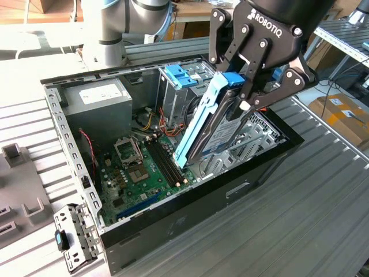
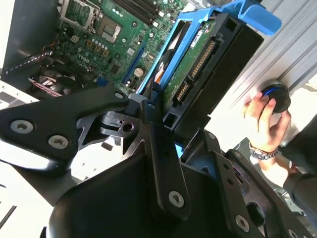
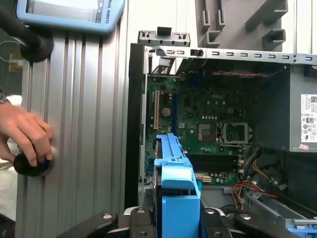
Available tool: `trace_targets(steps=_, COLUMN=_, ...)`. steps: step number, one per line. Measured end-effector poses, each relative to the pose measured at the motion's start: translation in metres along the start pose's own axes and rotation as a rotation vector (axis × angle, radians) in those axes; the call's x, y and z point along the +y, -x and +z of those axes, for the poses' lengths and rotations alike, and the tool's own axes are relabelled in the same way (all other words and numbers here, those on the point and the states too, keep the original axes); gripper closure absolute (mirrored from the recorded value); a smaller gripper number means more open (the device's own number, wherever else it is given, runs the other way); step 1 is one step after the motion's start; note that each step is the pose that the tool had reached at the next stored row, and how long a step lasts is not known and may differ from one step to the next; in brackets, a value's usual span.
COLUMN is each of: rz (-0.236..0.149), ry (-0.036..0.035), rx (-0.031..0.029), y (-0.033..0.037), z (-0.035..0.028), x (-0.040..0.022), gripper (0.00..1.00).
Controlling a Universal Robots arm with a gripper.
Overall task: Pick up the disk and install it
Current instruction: 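Pick up the disk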
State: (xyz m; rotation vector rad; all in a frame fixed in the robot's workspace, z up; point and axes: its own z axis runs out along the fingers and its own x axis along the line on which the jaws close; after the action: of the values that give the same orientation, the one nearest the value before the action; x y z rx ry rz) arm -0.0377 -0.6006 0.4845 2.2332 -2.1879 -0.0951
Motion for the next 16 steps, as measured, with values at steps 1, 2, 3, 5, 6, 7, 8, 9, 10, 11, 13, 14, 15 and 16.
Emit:
trace_targets(steps=1, rz=0.0, ry=0.0, rx=0.0, y=-0.0001, z=0.0, x=-0.0015, gripper=0.64)
trace_targets(steps=2, rz=0.0, ry=0.0, rx=0.0001, y=-0.0002, z=-0.0001, x=-0.0034, gripper=0.64)
trace_targets(steps=3, rz=0.0, ry=0.0, rx=0.0, y=-0.0003, z=-0.0001, x=-0.0049, gripper=0.64)
trace_targets(steps=5, rz=0.0, ry=0.0, rx=0.0, y=-0.0005, z=-0.0001, x=-0.0091, gripper=0.64)
trace_targets(steps=6, rz=0.0, ry=0.0, rx=0.0, y=-0.0006, z=-0.0001, x=-0.0106, gripper=0.64)
trace_targets(steps=7, rz=0.0, ry=0.0, rx=0.0, y=-0.0007, z=-0.0001, x=-0.0126, gripper=0.64)
trace_targets(steps=8, rz=0.0, ry=0.0, rx=0.0001, y=-0.0008, z=-0.0002, x=-0.0145, gripper=0.64)
trace_targets(steps=9, rz=0.0, ry=0.0, rx=0.0, y=-0.001, z=-0.0002, x=-0.0181, gripper=0.64)
trace_targets(steps=10, rz=0.0, ry=0.0001, rx=-0.0007, y=-0.001, z=-0.0004, x=-0.021, gripper=0.64)
trace_targets(steps=11, rz=0.0, ry=0.0002, rx=-0.0037, y=-0.001, z=-0.0005, x=-0.0234, gripper=0.64)
trace_targets(steps=13, rz=-0.002, ry=-0.0002, rx=-0.0415, y=-0.0012, z=-0.0008, x=-0.0313, gripper=0.64)
trace_targets(steps=14, rz=-0.003, ry=-0.0004, rx=-0.0569, y=-0.0013, z=-0.001, x=-0.0335, gripper=0.64)
trace_targets(steps=15, rz=-0.004, ry=-0.0005, rx=-0.0694, y=-0.0013, z=-0.0011, x=-0.0357, gripper=0.64)
trace_targets(steps=16, rz=-0.004, ry=-0.0003, rx=-0.0768, y=-0.0015, z=-0.0012, x=-0.038, gripper=0.64)
